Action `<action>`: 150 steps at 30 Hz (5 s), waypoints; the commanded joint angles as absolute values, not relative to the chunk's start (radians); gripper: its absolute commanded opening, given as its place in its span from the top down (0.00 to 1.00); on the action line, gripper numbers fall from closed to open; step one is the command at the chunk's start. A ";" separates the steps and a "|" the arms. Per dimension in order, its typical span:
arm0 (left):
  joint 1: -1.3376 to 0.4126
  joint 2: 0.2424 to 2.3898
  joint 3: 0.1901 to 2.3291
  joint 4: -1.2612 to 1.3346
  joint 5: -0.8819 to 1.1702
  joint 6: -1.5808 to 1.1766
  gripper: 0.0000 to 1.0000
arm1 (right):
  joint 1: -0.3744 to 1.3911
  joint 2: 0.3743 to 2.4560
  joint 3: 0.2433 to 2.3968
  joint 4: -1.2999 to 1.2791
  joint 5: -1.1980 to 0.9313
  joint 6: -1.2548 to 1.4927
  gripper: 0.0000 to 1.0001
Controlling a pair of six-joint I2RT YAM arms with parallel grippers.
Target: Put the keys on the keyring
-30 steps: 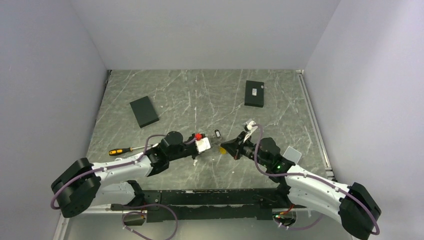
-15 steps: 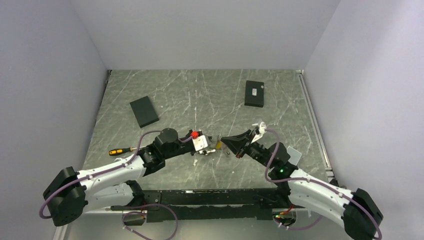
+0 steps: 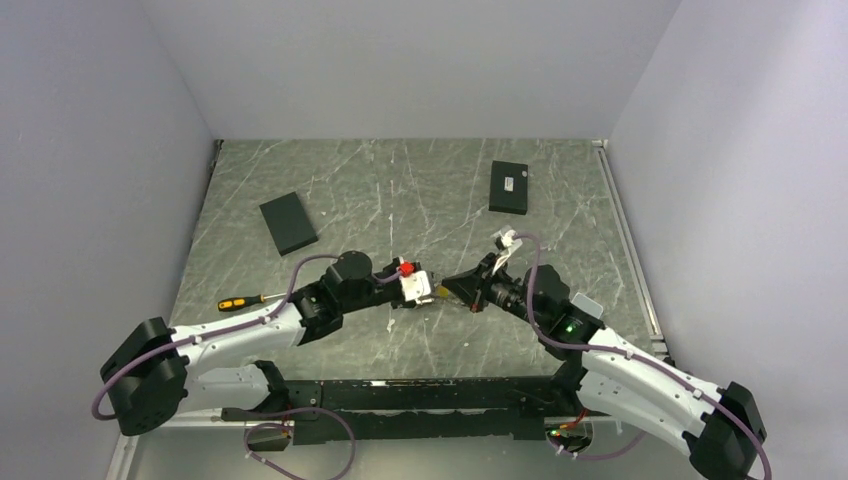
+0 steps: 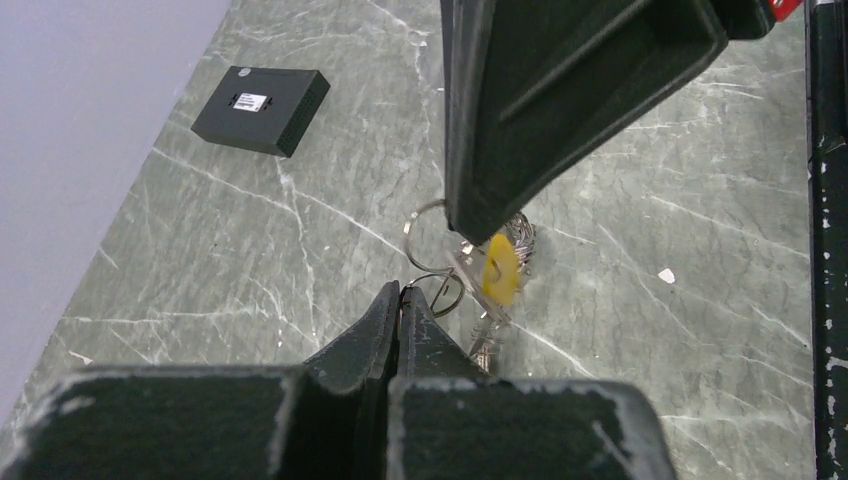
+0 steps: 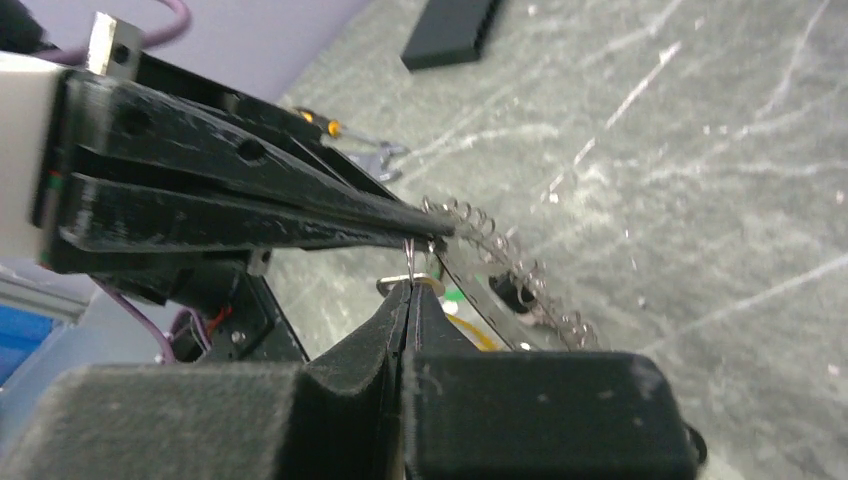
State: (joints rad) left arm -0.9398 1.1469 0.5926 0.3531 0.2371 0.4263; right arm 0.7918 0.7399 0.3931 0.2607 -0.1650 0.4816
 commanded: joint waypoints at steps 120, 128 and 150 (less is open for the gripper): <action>-1.043 1.166 0.617 0.484 0.042 0.528 1.00 | 0.797 0.835 0.553 -0.009 -0.223 0.617 1.00; -1.043 1.161 0.617 0.486 0.043 0.529 1.00 | 0.796 0.849 0.561 -0.024 -0.256 0.599 1.00; -1.046 1.095 0.592 0.476 0.045 0.525 1.00 | 0.759 0.955 0.627 -0.111 -0.328 0.556 1.00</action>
